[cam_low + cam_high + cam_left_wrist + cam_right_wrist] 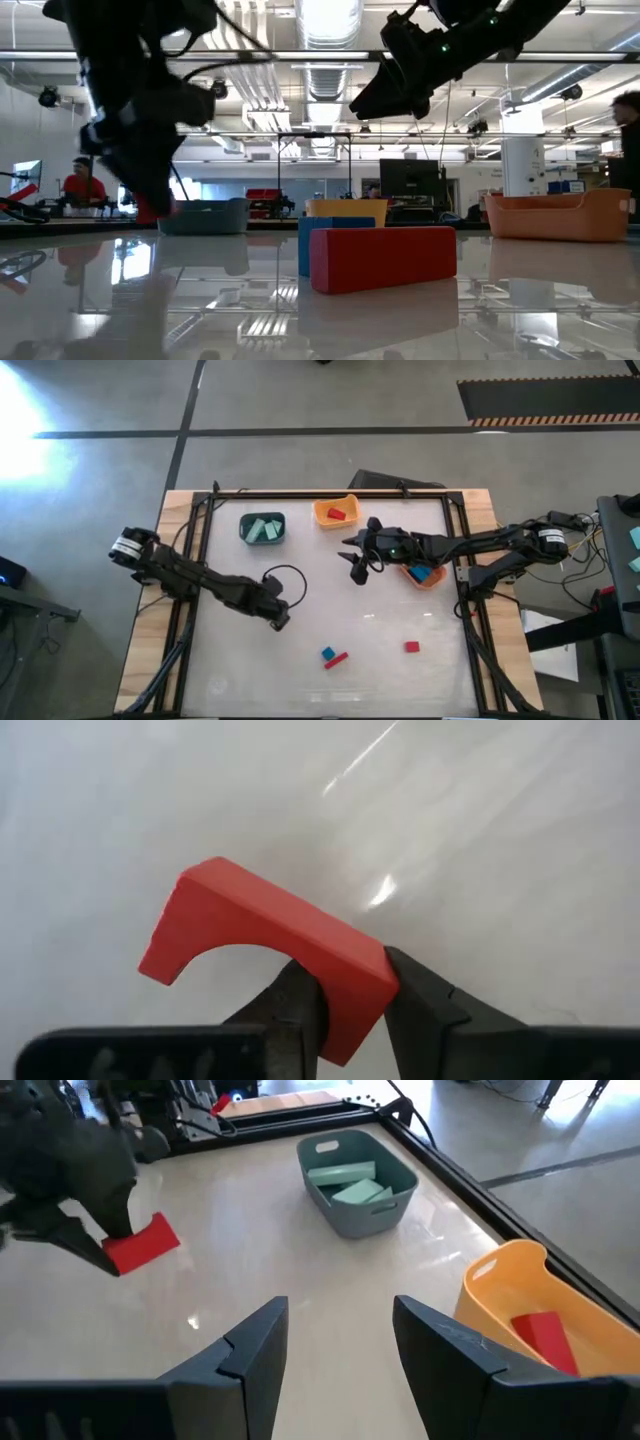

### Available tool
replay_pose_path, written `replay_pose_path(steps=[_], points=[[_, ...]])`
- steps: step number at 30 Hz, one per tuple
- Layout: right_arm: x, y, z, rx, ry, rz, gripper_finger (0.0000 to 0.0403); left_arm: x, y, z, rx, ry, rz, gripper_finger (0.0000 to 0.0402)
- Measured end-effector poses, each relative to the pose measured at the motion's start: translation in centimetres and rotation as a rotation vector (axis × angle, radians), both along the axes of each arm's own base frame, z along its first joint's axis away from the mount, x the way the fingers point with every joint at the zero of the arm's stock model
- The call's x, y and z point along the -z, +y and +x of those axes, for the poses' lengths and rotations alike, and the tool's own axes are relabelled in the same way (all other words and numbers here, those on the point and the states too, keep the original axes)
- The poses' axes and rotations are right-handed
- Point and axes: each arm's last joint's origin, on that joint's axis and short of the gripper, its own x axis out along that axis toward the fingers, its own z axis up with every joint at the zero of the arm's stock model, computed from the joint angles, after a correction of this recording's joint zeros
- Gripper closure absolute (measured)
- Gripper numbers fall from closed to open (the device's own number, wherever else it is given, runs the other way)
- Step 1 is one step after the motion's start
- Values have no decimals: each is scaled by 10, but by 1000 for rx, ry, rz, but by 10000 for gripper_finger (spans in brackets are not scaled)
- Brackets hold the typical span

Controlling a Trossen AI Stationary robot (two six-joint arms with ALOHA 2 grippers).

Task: Sort & place blocks by color
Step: Put the orange block into the yellow bin

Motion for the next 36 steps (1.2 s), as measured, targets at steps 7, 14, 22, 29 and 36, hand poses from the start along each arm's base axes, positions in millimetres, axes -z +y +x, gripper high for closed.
replay_pose_path(steps=[7,14,22,29,36], points=[[11,3,-4,-78,-56,20,229,-23,-2,20,335,-276,237,328],[16,12,-11,-325,-275,186,228,-43,-8,41,722,-451,546,327],[11,30,-11,-479,-360,210,185,-51,-7,47,939,-447,764,325],[6,45,2,-553,-458,147,149,-54,-7,49,992,-458,833,334],[21,45,31,-549,-417,146,135,-61,-9,52,1029,-490,907,334]])
